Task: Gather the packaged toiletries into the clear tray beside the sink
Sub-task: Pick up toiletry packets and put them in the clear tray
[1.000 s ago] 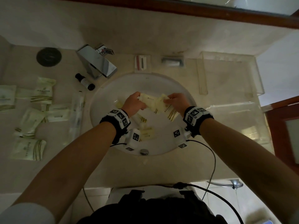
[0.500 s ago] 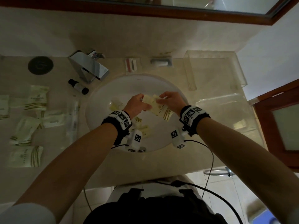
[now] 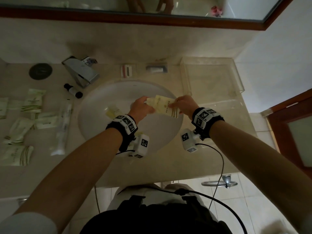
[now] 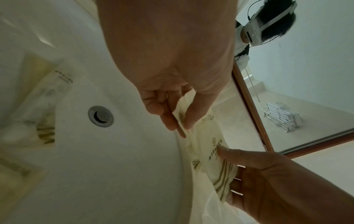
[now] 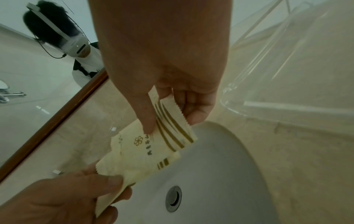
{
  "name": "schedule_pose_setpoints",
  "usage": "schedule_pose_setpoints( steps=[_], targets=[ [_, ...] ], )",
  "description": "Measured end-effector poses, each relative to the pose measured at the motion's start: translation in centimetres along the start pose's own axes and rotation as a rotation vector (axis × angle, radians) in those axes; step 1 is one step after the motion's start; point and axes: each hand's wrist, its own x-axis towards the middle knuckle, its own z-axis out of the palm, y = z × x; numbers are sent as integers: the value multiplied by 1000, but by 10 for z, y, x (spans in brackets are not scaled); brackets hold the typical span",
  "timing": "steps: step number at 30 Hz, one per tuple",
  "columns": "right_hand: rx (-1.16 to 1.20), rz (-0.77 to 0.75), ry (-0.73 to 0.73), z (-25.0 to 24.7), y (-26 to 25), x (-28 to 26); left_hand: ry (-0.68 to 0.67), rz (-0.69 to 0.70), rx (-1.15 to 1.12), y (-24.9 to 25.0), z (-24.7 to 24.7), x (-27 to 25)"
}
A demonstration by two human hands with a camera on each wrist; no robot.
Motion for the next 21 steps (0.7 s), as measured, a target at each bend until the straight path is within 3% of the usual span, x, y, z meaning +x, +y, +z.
schedule_pose_setpoints(
  steps=[11, 21],
  targets=[
    [100, -77, -124, -74, 41, -12, 90, 13, -23, 28, 76, -18],
    [-84, -176, -33, -124, 78, 5, 218, 20, -83, 41, 123, -14]
  ],
)
